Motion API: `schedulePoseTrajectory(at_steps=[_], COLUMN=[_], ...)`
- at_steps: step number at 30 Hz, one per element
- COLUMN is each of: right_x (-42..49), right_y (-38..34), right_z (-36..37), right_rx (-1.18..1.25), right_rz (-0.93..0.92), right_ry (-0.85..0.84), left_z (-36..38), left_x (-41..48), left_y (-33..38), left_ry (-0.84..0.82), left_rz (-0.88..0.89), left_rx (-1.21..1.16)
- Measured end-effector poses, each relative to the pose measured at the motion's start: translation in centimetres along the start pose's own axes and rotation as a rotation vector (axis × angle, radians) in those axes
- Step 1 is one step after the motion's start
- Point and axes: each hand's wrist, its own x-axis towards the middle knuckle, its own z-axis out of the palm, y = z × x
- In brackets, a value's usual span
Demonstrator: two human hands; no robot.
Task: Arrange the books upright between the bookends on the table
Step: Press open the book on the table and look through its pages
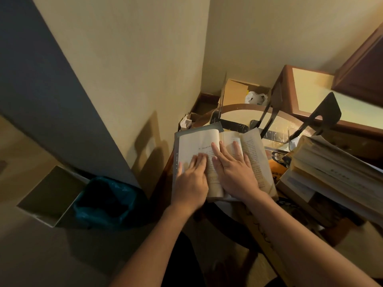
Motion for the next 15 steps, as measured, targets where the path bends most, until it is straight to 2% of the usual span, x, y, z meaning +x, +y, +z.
schedulePoseTrajectory(at_steps=[7,15], right_x=[0.2,0.2], right_y=[0.1,0.1], right_z=[0.2,0.5], right_rx=[0.001,-0.024], right_rz=[0.012,0.008], right_ry=[-0.002,0.023], left_z=[-0.8,1.5], left_x=[6.2,-2.7], left_y=[-0.5,0.8], left_ry=[-0.009,0.104], left_rz=[-0.042,-0.129], left_rx=[0.015,-0.134])
